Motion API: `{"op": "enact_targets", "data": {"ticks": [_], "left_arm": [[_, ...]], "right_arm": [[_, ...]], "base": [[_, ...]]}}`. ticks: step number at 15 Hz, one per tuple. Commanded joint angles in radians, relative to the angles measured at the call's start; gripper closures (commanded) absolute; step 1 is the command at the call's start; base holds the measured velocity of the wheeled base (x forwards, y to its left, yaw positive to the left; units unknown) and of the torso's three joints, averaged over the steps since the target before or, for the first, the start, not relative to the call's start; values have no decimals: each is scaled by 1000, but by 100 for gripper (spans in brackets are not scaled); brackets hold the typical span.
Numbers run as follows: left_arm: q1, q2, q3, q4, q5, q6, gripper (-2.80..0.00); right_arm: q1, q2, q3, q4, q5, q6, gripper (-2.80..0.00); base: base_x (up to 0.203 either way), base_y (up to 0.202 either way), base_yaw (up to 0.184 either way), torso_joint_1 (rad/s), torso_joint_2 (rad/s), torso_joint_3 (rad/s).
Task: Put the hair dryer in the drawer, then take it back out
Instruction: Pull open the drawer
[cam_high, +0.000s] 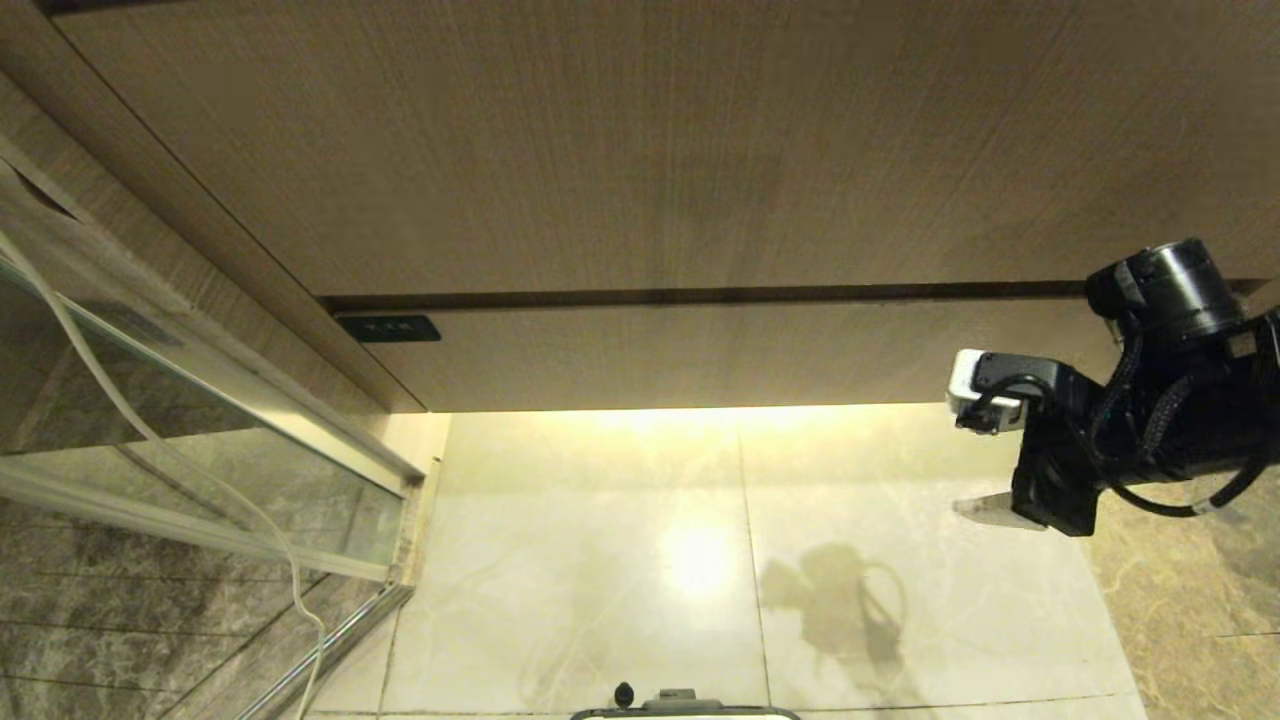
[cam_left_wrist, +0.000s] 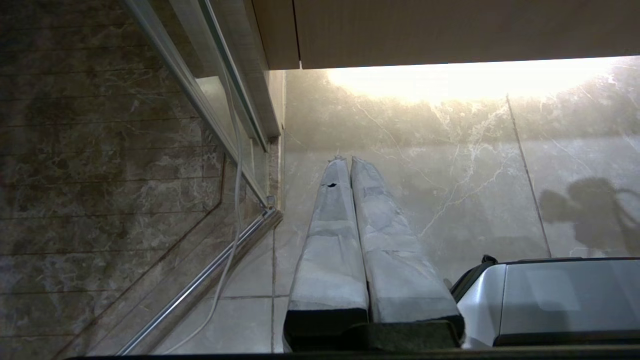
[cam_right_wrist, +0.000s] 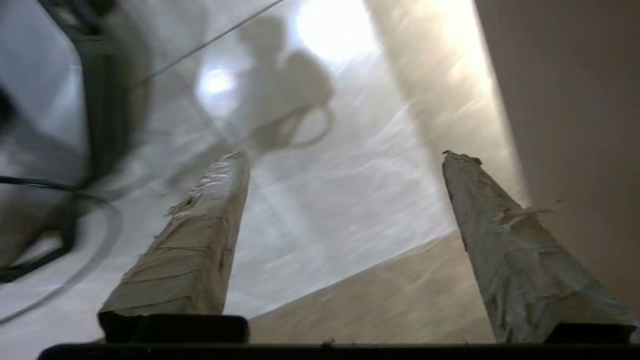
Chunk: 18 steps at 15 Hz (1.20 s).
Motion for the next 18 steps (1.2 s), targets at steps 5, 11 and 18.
{"op": "enact_targets", "data": {"ticks": [5, 11, 18], "left_arm": [[0, 0, 2, 0, 0, 0, 0], [0, 0, 1, 0, 0, 0, 0], [0, 0, 2, 0, 0, 0, 0]], "right_arm": [[4, -8, 231, -575, 215, -310, -280], [2, 25, 236, -625, 312, -356, -280], [-11, 129, 128, -691, 310, -354, -280]], "base": [[0, 0, 0, 0, 0, 0], [0, 0, 0, 0, 0, 0], [0, 0, 0, 0, 0, 0]]}}
